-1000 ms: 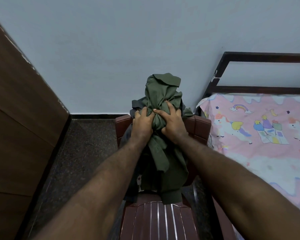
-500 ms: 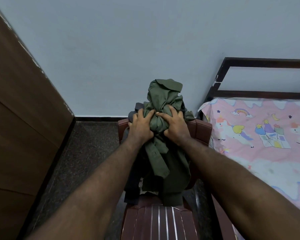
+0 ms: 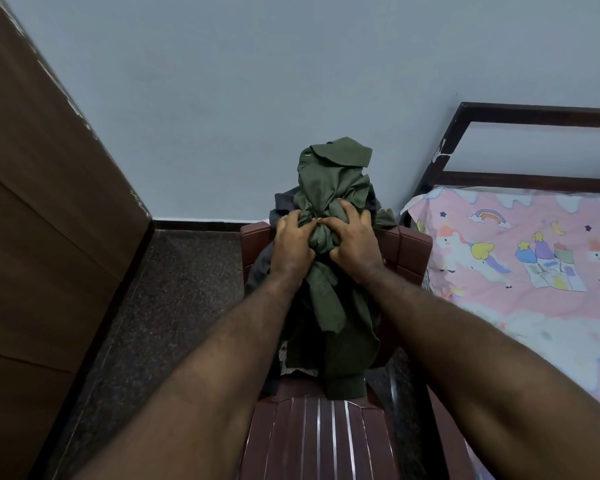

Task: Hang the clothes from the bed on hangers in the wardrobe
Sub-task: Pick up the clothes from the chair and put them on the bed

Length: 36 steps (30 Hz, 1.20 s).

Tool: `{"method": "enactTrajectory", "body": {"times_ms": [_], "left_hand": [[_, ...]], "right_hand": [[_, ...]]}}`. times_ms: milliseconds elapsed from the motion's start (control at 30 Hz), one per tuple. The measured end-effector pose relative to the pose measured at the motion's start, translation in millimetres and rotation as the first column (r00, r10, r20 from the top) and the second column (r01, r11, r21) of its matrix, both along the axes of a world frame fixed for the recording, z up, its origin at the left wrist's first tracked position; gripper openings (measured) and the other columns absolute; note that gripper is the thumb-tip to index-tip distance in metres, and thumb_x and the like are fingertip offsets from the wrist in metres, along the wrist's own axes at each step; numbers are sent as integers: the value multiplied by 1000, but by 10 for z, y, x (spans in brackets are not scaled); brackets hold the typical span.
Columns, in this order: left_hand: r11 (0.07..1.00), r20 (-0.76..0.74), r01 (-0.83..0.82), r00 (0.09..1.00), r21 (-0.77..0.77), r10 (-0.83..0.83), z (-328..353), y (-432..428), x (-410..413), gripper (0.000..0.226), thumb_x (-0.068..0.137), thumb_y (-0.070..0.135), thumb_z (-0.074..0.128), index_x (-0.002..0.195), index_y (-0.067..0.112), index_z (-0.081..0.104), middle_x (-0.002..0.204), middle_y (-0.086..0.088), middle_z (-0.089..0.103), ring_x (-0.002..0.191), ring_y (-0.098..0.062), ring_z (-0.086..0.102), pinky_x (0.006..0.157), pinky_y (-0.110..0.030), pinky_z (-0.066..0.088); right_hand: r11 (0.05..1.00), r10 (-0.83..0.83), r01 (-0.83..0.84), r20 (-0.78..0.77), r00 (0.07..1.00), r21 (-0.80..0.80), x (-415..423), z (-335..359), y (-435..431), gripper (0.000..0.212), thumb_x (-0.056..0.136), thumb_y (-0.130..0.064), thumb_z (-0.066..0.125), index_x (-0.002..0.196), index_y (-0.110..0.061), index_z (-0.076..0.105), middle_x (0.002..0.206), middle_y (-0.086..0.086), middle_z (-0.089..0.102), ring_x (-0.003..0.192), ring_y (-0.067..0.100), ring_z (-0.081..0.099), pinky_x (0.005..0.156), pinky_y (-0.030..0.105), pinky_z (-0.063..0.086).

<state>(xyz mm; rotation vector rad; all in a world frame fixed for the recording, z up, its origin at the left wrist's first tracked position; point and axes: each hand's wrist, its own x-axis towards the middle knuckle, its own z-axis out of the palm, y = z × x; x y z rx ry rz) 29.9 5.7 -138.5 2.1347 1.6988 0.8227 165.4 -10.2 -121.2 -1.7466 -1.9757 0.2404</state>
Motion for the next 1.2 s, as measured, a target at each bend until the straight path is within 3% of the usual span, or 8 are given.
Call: {"method": "enactTrajectory", "body": {"times_ms": [200, 633, 933, 1200], "left_hand": [[995, -8, 49, 999, 88, -49, 306, -44, -42, 53, 71, -8, 60, 117, 14, 71, 116, -14, 59, 103, -36, 52, 87, -40, 49], [962, 45, 71, 995, 265, -86, 1425, -714, 271, 46, 72, -4, 62, 111, 19, 74, 109, -13, 61, 95, -37, 59, 80, -43, 53], [882, 32, 172, 978, 438, -207, 2407, -1915, 1084, 35, 77, 7, 66, 107, 23, 75, 104, -10, 61, 90, -34, 60, 76, -42, 53], [814, 44, 358, 905, 458, -423, 2622, -3110, 2168, 31, 75, 7, 64, 100, 21, 76, 100, -9, 60, 89, -32, 59, 74, -42, 54]], "right_hand": [[997, 25, -26, 17, 1000, 68, -16, 310, -57, 51, 67, -4, 62, 116, -21, 68, 146, 9, 45, 117, 39, 43, 87, 40, 52], [963, 5, -8, 12, 1000, 269, 304, 1424, -810, 48, 70, -4, 59, 112, -22, 70, 144, 7, 47, 116, 38, 43, 83, 43, 54], [893, -115, 96, 16, 993, 439, 1119, 2353, -2163, 48, 70, -5, 60, 114, -23, 69, 145, 6, 46, 119, 37, 42, 85, 42, 54], [847, -342, 273, 75, 937, 456, 2099, 2604, -3628, 45, 73, -8, 63, 115, -24, 69, 145, 2, 45, 121, 35, 41, 84, 42, 54]]}}
